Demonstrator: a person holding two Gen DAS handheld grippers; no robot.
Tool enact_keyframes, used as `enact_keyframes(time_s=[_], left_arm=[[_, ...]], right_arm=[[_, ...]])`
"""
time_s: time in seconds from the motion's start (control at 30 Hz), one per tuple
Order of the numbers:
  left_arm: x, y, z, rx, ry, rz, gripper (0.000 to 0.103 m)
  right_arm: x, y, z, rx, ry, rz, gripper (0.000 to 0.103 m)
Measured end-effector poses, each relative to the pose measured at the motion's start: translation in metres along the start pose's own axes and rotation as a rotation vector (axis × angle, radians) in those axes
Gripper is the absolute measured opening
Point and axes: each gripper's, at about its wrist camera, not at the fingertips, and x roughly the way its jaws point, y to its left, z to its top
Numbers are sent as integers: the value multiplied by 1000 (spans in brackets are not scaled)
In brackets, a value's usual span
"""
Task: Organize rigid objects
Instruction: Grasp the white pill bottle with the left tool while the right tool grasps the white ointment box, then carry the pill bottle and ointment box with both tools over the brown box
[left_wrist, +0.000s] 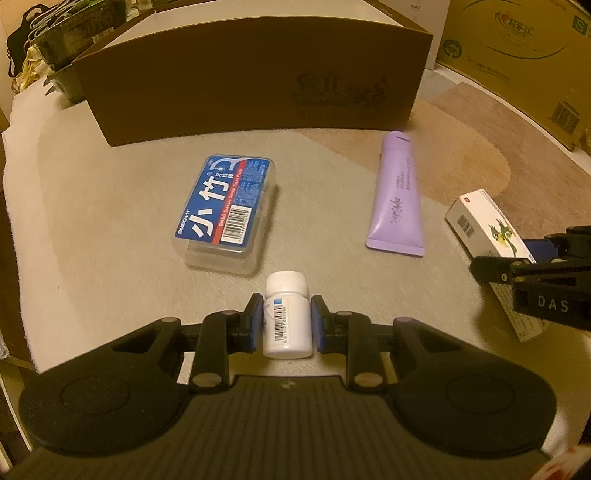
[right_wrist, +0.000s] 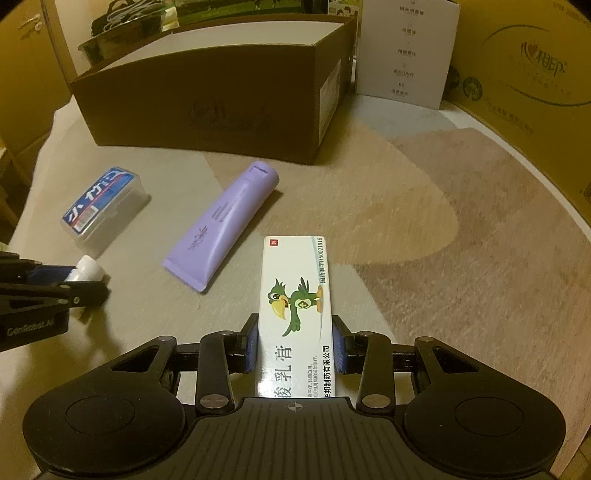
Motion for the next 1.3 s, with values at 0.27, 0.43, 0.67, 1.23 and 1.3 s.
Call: enact_keyframes(time_s=[0.27, 0.43, 0.67, 1.23, 1.3], left_arm=[[-14, -3, -3, 15, -18, -15, 24], [-27, -2, -4, 13, -39, -11, 24], [-54, 2, -3, 7, -89, -12, 24], [-90, 23, 31, -1, -200, 19, 24], [-92, 27, 39, 0, -212, 21, 24]], right_arm=[[-17, 1, -5, 19, 8, 51, 38], [-31, 4, -4, 23, -12, 73, 38], [-53, 10, 4, 11, -62, 91, 38], [-86, 24, 42, -26, -155, 137, 38], [-87, 26, 50, -33, -167, 142, 38]])
